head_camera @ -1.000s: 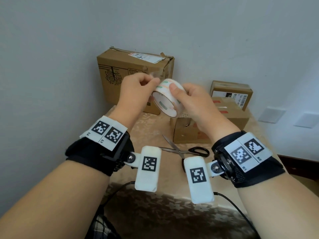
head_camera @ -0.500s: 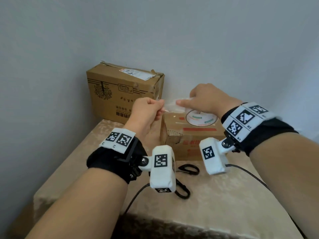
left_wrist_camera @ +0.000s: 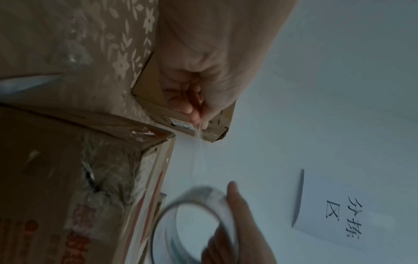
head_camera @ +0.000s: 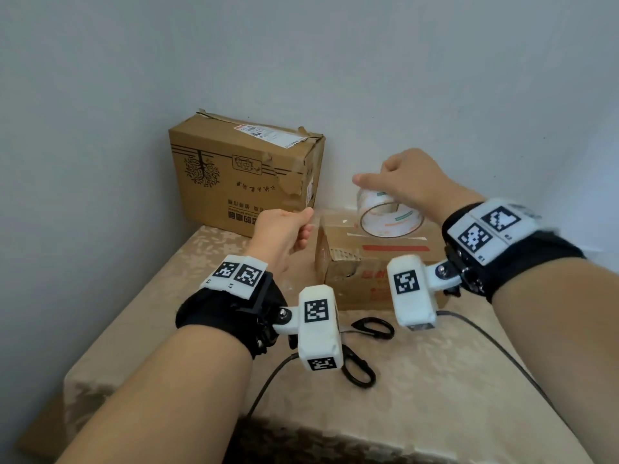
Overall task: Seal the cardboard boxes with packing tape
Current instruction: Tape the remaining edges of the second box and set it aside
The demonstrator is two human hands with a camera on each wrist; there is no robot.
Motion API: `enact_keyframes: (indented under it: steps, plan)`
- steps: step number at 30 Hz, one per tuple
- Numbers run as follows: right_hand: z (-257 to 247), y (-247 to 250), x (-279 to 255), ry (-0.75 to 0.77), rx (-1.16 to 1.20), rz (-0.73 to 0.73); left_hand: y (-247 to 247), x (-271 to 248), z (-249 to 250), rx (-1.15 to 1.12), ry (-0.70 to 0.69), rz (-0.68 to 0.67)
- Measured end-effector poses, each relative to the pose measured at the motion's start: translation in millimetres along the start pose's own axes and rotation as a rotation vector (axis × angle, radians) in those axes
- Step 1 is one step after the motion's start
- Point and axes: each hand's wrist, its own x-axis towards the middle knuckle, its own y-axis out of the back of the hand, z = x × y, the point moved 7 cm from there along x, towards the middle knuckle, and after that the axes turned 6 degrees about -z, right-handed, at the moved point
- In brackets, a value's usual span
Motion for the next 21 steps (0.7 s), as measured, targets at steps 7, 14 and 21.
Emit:
enact_keyframes:
  steps: [7,14,21]
  plan:
    - [4.3,-8.1,8.8,-0.094,-0.496,-0.154,4.5,6.1,-22.6,0.098,0.058,0.017]
    - [19.0,-12.6,-0.7,-0.138,-0.412,-0.058,1.3,8.8,-45.6,0.147,0.103,-0.012]
    - [37.6,-15.4,-9.6,-0.174,-0.145,0.068,-21.8,0.3,-47.8,0.658,0.079,-0.089]
